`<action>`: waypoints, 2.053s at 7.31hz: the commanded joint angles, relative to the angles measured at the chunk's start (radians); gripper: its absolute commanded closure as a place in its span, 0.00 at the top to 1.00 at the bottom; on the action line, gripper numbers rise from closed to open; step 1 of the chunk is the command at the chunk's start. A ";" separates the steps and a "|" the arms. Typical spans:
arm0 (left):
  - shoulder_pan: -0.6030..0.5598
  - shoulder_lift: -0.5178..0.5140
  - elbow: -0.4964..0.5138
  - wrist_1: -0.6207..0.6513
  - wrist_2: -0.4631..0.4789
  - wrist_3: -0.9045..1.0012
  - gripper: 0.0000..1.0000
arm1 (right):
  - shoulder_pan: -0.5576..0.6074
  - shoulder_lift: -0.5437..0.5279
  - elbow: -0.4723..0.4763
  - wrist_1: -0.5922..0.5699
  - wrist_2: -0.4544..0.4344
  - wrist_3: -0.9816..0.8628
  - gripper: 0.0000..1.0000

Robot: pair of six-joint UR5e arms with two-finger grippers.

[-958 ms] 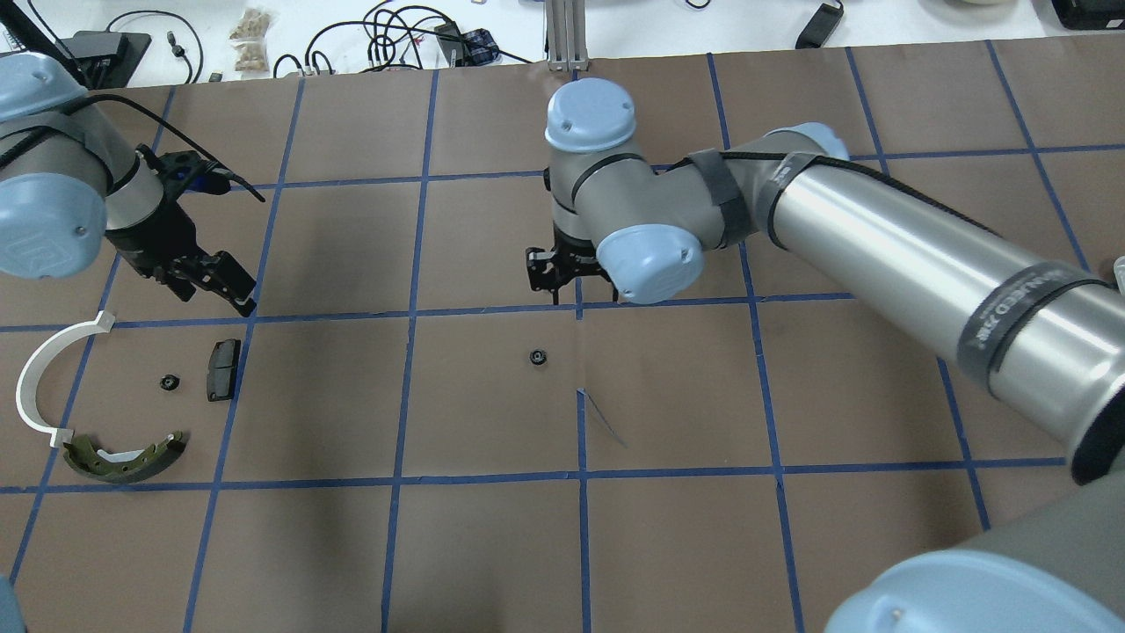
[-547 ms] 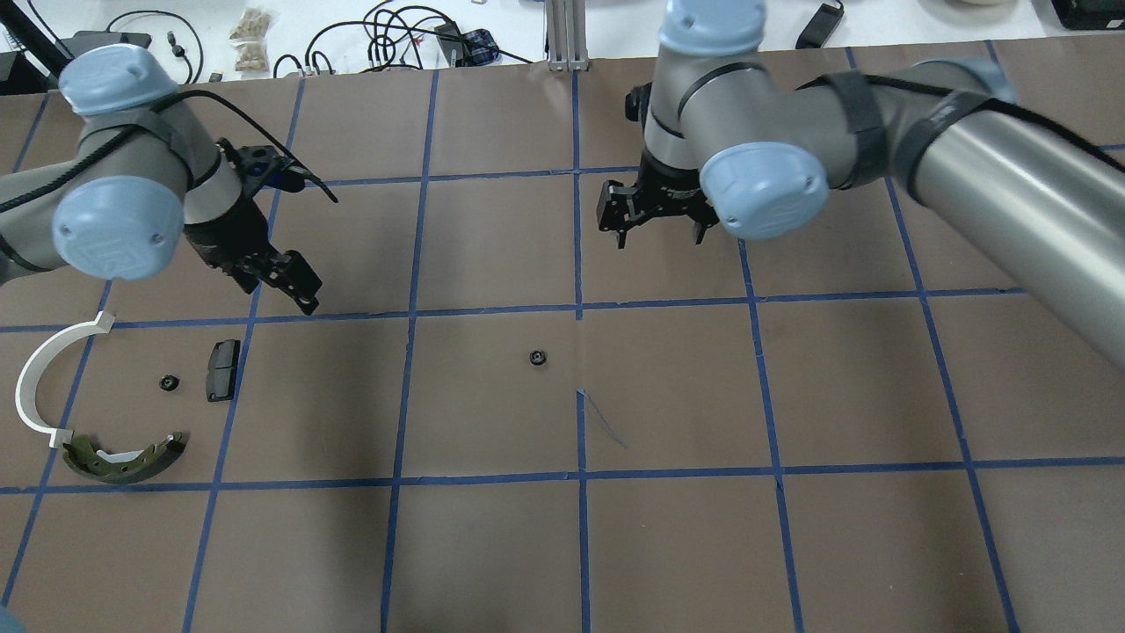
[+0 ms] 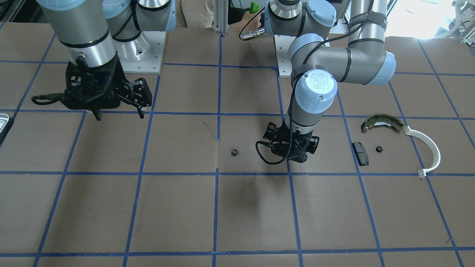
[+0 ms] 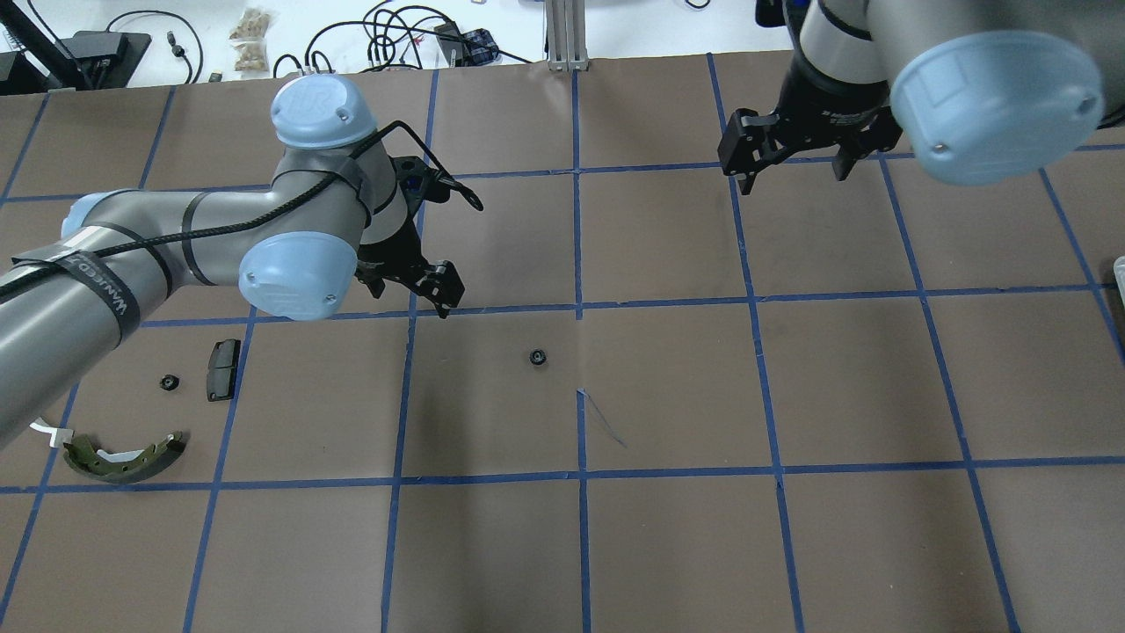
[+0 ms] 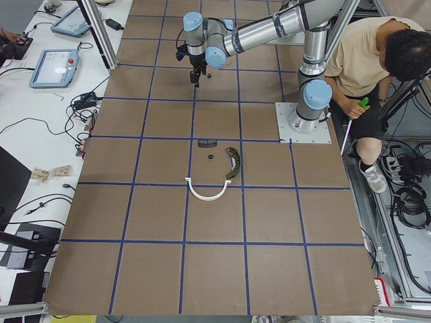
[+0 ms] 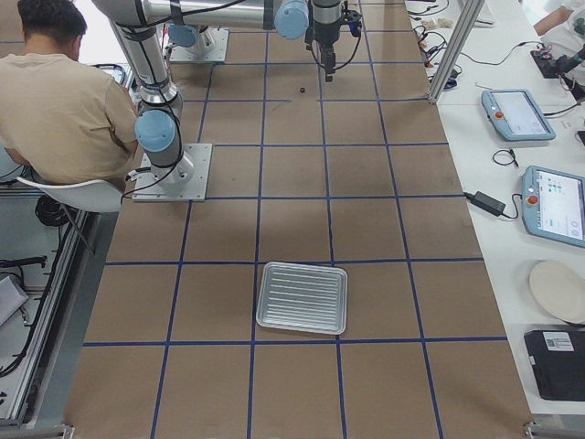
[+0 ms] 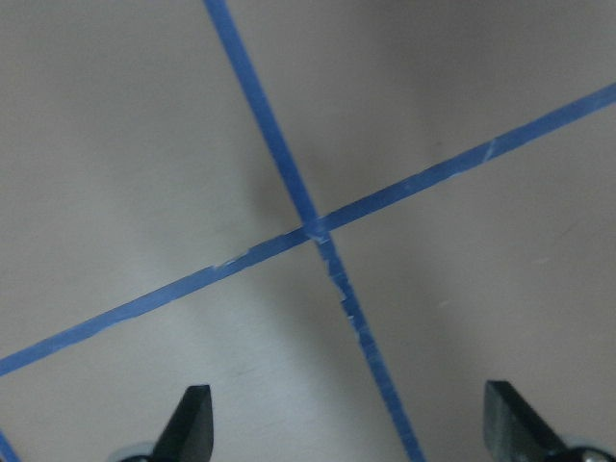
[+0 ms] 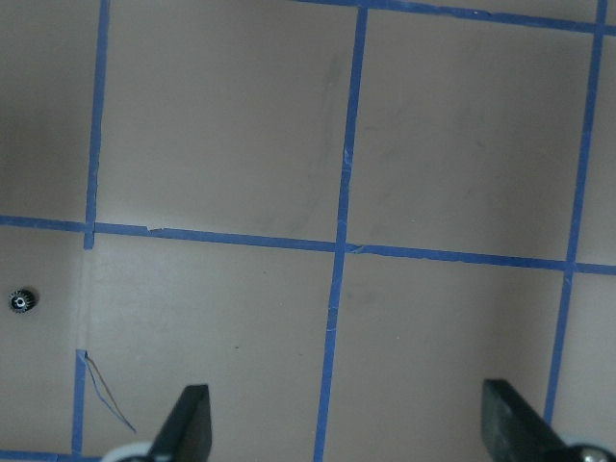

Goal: Place bearing gear from tray to pile

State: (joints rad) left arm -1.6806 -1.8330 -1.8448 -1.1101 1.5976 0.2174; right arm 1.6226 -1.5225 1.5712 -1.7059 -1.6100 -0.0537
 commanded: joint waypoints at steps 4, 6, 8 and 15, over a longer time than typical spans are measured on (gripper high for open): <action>-0.175 -0.118 -0.002 0.153 -0.016 -0.259 1.00 | -0.023 -0.079 -0.040 0.138 0.068 -0.076 1.00; -0.214 -0.172 -0.004 0.199 -0.018 -0.306 1.00 | -0.036 -0.085 -0.036 0.106 0.064 -0.042 1.00; -0.232 -0.207 -0.005 0.237 -0.018 -0.311 1.00 | -0.050 -0.084 -0.011 0.086 0.021 -0.009 1.00; -0.232 -0.178 -0.042 0.240 -0.019 -0.293 0.00 | -0.044 -0.085 0.012 0.061 0.025 -0.021 1.00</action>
State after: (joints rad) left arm -1.9208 -2.0211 -1.8940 -0.8687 1.5799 -0.0781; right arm 1.5784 -1.6057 1.5822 -1.6444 -1.5857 -0.0733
